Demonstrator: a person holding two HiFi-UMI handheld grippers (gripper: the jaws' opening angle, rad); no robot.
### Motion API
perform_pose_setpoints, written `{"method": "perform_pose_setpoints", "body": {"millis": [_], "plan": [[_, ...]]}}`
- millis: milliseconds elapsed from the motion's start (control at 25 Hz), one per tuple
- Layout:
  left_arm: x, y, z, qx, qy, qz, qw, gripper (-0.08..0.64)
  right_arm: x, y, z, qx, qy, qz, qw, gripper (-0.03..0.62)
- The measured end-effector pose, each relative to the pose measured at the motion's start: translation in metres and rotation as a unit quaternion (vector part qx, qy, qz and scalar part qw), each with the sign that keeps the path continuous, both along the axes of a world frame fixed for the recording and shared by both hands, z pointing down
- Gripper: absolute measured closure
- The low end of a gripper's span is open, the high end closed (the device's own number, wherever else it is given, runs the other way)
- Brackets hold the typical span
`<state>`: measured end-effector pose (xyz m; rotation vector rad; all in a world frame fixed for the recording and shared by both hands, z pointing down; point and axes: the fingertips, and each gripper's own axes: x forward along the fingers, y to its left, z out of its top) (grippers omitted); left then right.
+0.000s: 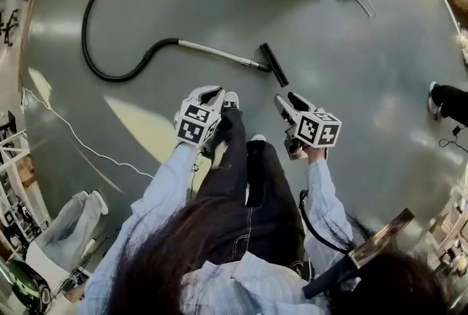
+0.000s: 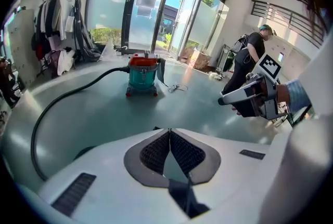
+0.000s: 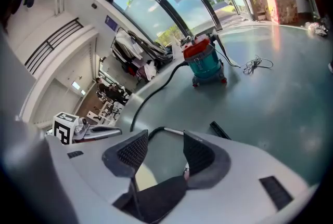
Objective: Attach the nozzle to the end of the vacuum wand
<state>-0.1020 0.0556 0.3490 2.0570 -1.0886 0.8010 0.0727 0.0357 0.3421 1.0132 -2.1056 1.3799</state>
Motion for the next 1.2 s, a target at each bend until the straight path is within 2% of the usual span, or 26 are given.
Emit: {"method": "perform_pose_setpoints", "body": {"millis": [200, 360, 440, 640, 840, 1040, 1200], "plan": [[0.012, 0.033, -0.095, 0.013, 0.031, -0.045, 0.9984, 0.549, 0.002, 0.023, -0.094, 0.015, -0.005, 0.01, 1.0, 0.43], [0.029, 0.064, -0.157, 0.023, 0.047, -0.061, 0.9968, 0.549, 0.014, 0.052, -0.151, 0.024, 0.003, 0.028, 0.999, 0.5], [0.036, 0.078, -0.182, 0.028, 0.053, -0.067, 0.996, 0.549, 0.022, 0.067, -0.171, 0.025, 0.006, 0.038, 0.999, 0.526], [0.038, 0.105, -0.226, 0.042, 0.071, -0.083, 0.9931, 0.549, 0.028, 0.097, -0.198, 0.029, 0.015, 0.049, 0.998, 0.539], [0.018, 0.122, -0.246, 0.055, 0.082, -0.072, 0.9924, 0.549, 0.013, 0.116, -0.212, 0.044, 0.03, 0.066, 0.996, 0.541], [-0.023, 0.134, -0.264, 0.073, 0.101, -0.076, 0.9893, 0.549, -0.029, 0.126, -0.222, 0.051, 0.04, 0.063, 0.996, 0.541], [-0.057, 0.157, -0.269, 0.08, 0.116, -0.037, 0.9894, 0.549, -0.066, 0.146, -0.231, 0.07, 0.049, 0.089, 0.992, 0.541]]}}
